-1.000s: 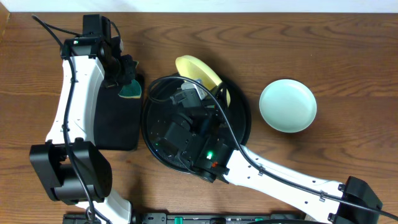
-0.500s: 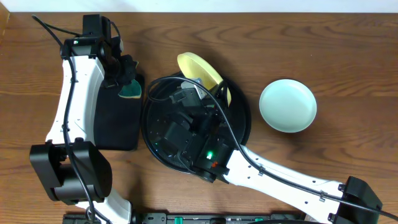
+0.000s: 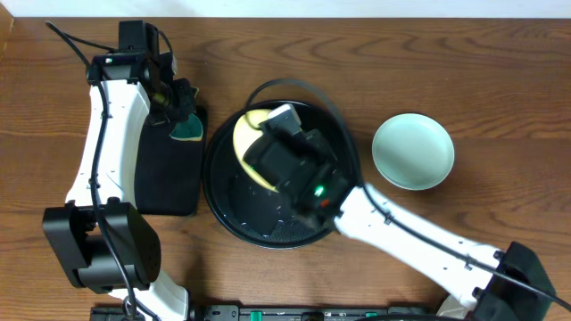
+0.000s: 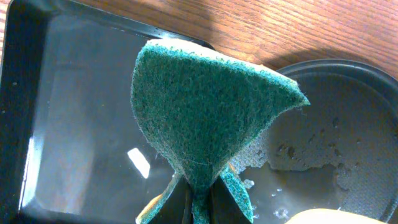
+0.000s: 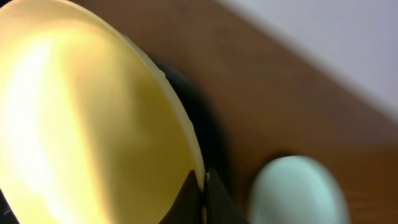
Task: Clean dirty plates on tray and stack at the side
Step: 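Carry the yellow plate right and set it on the mint plates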
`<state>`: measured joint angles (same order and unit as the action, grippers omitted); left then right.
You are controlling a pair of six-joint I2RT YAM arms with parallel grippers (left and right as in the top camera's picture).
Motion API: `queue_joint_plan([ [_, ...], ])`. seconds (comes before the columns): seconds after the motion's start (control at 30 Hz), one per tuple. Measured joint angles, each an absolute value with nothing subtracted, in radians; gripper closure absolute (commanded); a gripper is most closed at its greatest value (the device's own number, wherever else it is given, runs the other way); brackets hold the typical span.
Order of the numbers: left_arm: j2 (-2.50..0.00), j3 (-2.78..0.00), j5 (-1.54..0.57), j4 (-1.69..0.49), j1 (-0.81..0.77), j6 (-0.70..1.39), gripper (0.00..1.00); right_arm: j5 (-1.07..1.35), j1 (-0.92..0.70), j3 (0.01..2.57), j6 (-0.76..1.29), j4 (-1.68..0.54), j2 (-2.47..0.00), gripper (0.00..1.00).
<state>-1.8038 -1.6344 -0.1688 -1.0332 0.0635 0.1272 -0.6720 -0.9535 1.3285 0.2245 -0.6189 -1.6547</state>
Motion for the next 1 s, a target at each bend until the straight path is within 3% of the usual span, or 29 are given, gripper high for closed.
queue_joint_plan([
  [0.33, -1.804, -1.634, -0.169, -1.033, 0.064, 0.127, 0.92, 0.043, -0.651, 1.324, 0.25, -0.583, -1.655, 0.99],
  [0.53, -1.804, -1.634, -0.169, -1.033, 0.064, 0.127, 0.92, 0.296, -0.411, 1.323, 0.265, -0.633, -1.654, 0.99],
  [0.73, -1.804, -1.634, -0.169, -1.033, 0.064, 0.127, 0.93, 0.317, -0.164, 1.322, 0.279, -0.782, -1.654, 0.99],
  [1.0, -1.804, -1.634, -0.169, -1.033, 0.064, 0.127, 0.93, 0.052, 0.026, 1.317, 0.28, -0.93, -1.654, 0.99],
])
